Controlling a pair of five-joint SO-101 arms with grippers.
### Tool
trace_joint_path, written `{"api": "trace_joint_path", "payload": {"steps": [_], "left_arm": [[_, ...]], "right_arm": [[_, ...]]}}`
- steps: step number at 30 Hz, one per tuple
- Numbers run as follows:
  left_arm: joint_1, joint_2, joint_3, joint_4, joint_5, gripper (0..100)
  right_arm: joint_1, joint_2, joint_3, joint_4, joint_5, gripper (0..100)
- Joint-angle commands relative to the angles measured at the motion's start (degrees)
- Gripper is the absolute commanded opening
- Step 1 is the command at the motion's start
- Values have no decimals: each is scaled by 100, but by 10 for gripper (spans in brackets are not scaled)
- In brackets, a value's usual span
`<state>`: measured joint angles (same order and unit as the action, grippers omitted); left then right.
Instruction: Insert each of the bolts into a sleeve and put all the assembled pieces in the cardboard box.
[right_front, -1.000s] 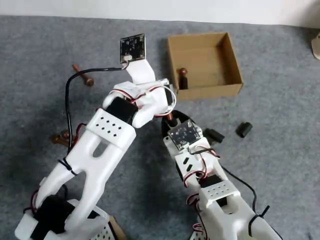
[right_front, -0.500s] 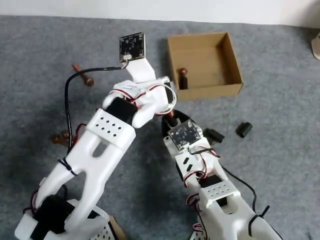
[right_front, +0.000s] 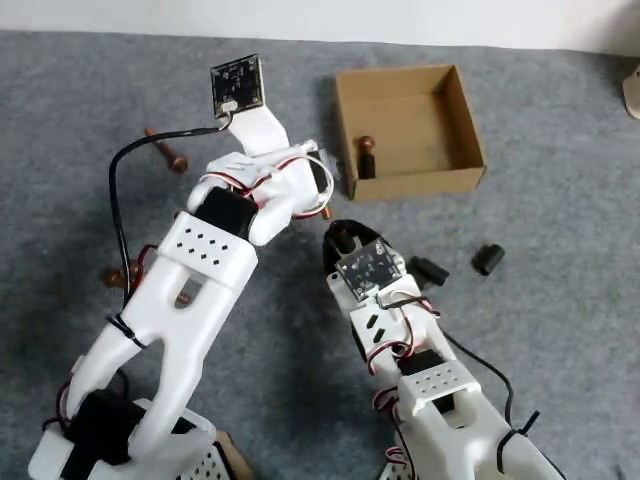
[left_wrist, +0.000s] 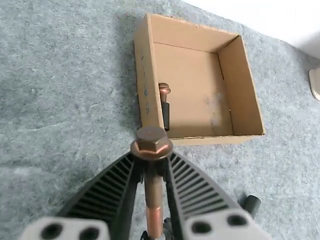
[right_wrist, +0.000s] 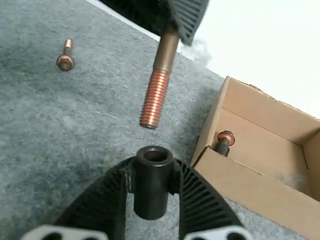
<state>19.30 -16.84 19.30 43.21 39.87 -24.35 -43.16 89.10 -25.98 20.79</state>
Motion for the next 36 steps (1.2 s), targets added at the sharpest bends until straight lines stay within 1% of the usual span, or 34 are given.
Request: {"api": "trace_joint_path", "payload": {"steps": [1,9,16,21,36], "left_arm": [[-13,-312,-57,-123,-9,5],[-4,-303,66,-158,0,5],[233,-303,462,-563,-9,5],[198,-356,426,-703,-9,5],[242,-365,426,-721,26,5]], "right_arm": [[-48,-154,-31,-136,53,5],[-40,-154,-31,-136,53,5],[-31,-171,-31,-136,53,5],[-31,-154,-31,-136,53,5],[-57,-136,-31,-136,53,5]]}}
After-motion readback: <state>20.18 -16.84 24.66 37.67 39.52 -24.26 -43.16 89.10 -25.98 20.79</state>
